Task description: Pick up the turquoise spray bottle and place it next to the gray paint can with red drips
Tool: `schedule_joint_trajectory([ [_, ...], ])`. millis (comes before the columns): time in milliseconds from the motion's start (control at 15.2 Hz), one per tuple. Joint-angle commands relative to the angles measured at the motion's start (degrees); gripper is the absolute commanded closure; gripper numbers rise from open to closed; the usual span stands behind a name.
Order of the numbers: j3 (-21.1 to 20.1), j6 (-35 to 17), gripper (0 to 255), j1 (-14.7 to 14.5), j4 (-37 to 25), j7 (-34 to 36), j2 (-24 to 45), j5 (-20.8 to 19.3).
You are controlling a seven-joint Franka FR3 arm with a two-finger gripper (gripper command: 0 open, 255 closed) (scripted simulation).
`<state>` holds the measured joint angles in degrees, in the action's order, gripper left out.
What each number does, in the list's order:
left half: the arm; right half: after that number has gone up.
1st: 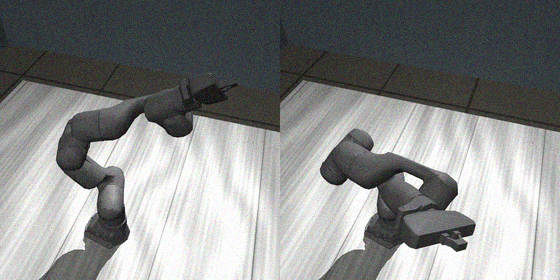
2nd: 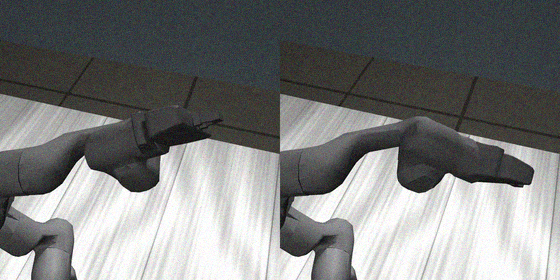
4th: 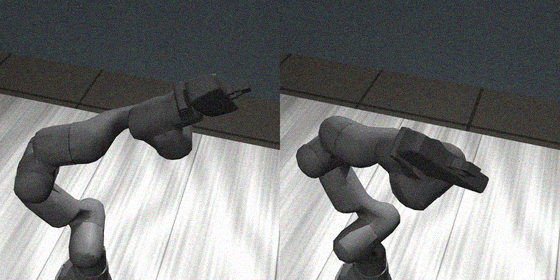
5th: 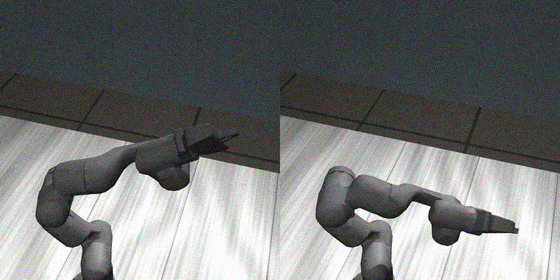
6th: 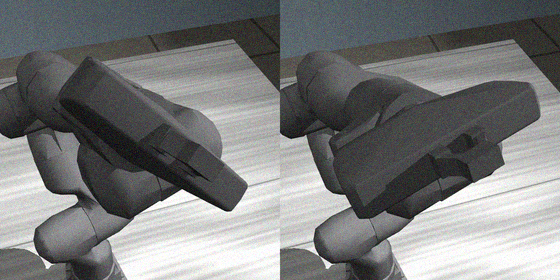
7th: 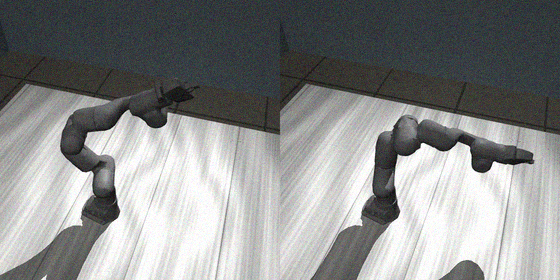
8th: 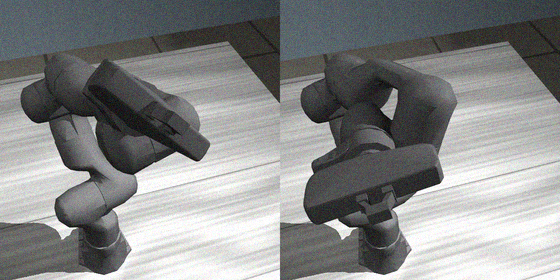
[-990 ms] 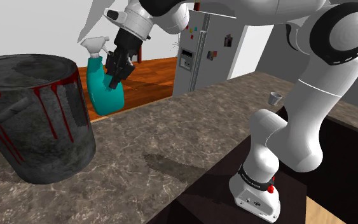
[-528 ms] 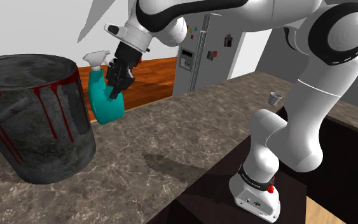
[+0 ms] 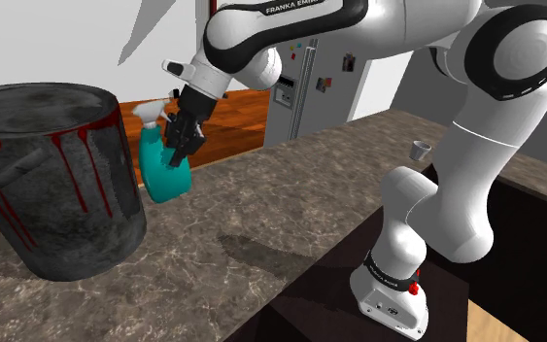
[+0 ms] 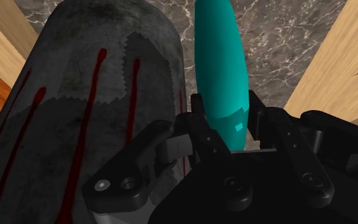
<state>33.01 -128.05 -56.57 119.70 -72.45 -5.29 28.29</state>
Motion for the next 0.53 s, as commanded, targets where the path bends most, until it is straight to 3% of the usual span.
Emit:
schedule_joint_trajectory([
  [0,0.1,-1.17,255,-0.07,0.99,-1.03,0.46,0.85],
  [462,0.4,-4.97,255,-0.37,3.82,-5.14,2.86,4.65],
])
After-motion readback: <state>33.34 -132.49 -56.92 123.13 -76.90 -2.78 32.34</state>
